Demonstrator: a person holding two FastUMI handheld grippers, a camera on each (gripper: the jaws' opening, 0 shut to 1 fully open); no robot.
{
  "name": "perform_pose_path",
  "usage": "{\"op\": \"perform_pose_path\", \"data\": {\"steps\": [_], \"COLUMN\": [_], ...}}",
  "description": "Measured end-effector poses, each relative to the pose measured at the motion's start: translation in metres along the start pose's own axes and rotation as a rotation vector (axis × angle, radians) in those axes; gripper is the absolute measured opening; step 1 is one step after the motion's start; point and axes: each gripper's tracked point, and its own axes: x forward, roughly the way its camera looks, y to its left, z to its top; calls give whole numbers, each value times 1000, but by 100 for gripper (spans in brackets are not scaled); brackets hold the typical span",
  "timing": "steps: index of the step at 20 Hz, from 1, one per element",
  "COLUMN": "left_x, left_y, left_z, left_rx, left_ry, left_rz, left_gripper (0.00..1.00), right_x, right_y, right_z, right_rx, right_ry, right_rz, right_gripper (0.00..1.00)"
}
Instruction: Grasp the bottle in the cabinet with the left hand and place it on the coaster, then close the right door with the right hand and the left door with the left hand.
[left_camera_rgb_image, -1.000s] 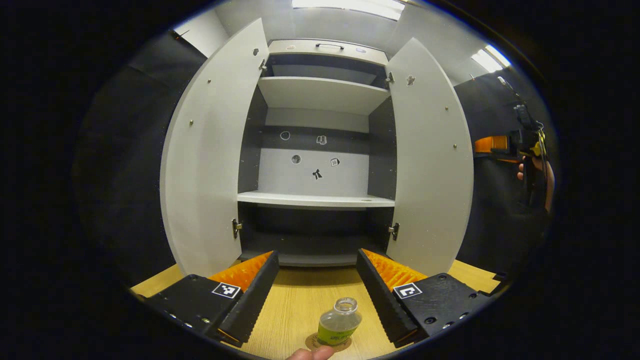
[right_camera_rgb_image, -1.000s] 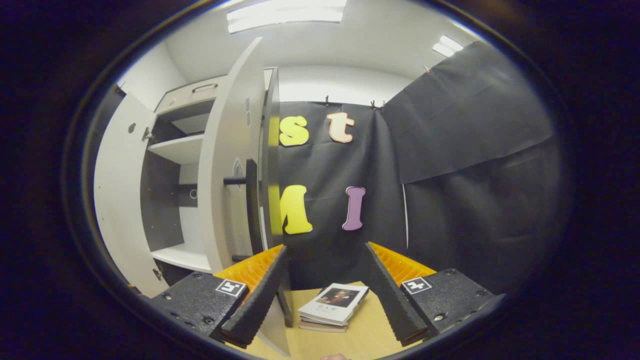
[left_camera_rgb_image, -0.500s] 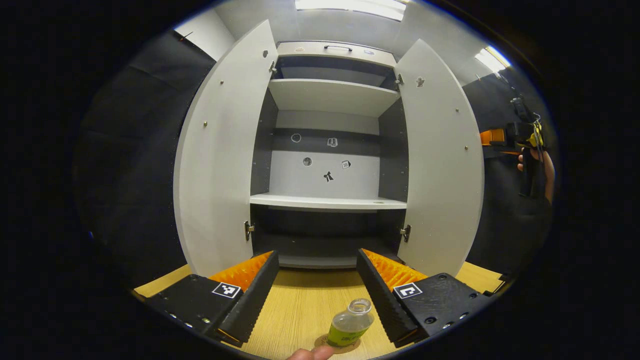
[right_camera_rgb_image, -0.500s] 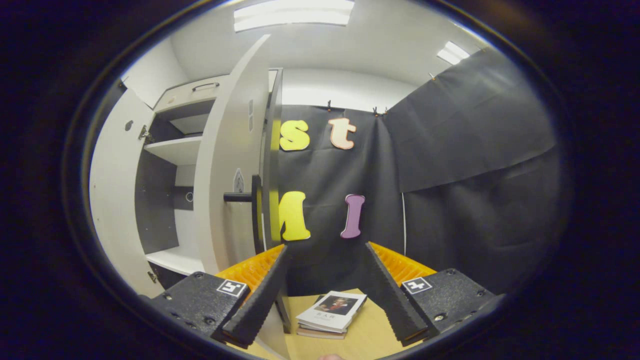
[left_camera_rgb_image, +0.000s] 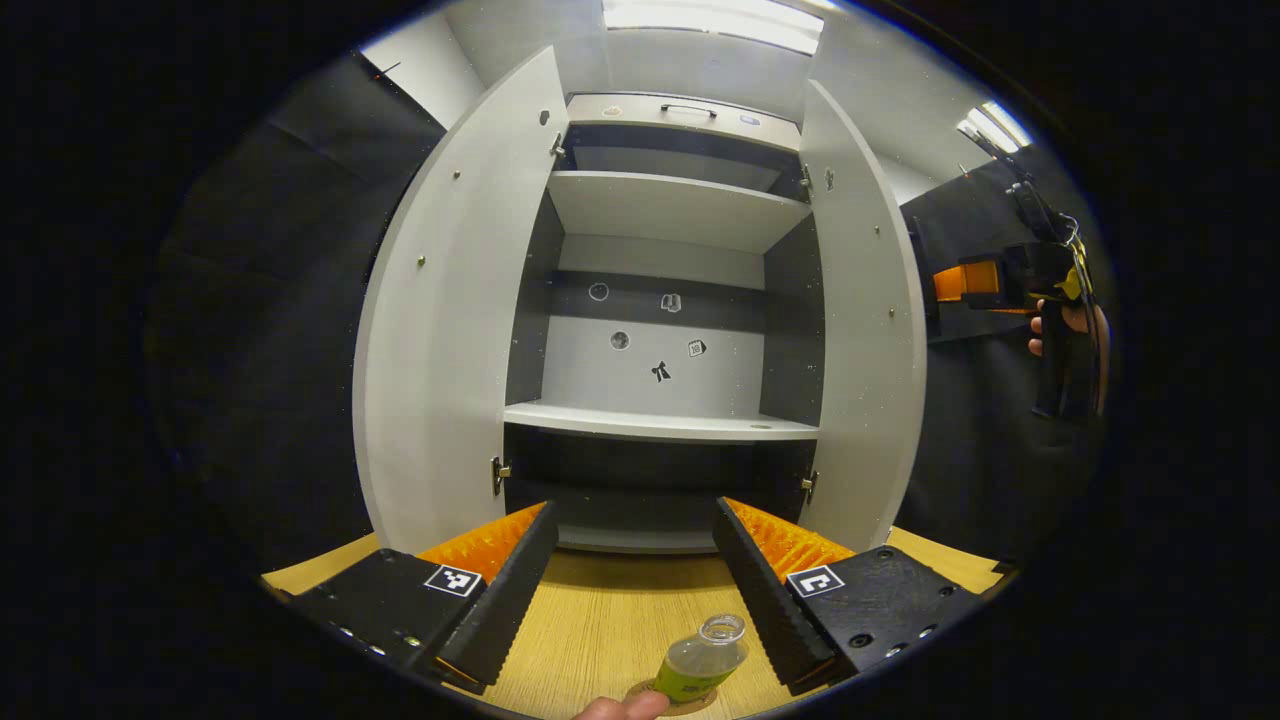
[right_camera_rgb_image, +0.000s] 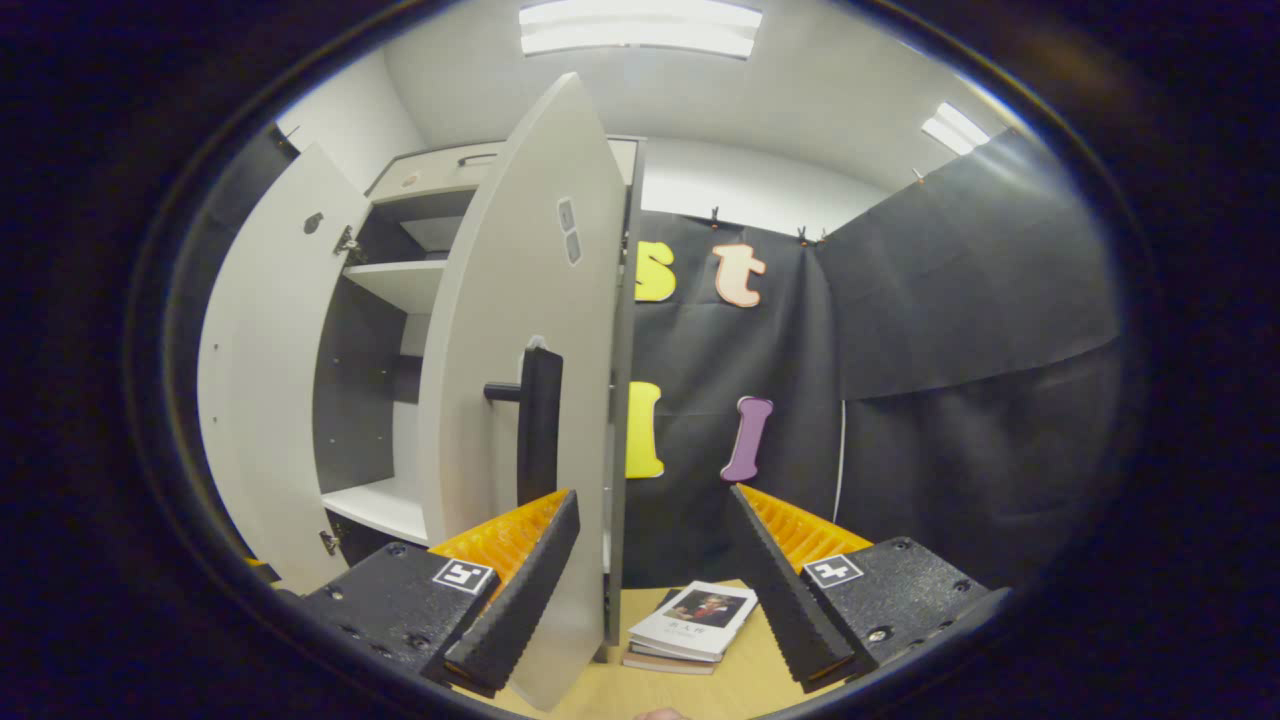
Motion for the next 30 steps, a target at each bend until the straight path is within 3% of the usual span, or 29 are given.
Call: {"op": "perform_pose_path", "data": {"steps": [1, 6, 10, 14, 18, 25, 27, 30], "left_x": [-1, -8, -10, -2, 0, 3, 4, 2], "left_y": [1, 12, 20, 11, 9, 21, 21, 18], "left_z": [-1, -4, -1, -1, 8, 16, 12, 6], "left_rx": [-6, -6, 2, -38, -29, -5, -8, -23], "left_ry": [3, 19, 11, 24, -11, -13, 0, 24], "left_rz": [3, 37, 73, 44, 51, 63, 67, 59], "left_gripper": [95, 95, 95, 95, 95, 95, 95, 95], "right_x": [3, 34, 35, 17, -24, -93, -104, -107], "right_y": [14, 71, 71, 56, 29, 15, 18, 28], "right_z": [0, -6, 6, 0, -42, -132, -150, -169], "right_rx": [1, -3, -8, -32, 0, 25, -9, -19], "right_ry": [-5, -17, -57, -52, -29, 58, 70, 105], "right_rz": [31, 150, 153, 150, 108, 19, 11, 37], "right_gripper": [98, 98, 98, 98, 98, 98, 94, 98]}}
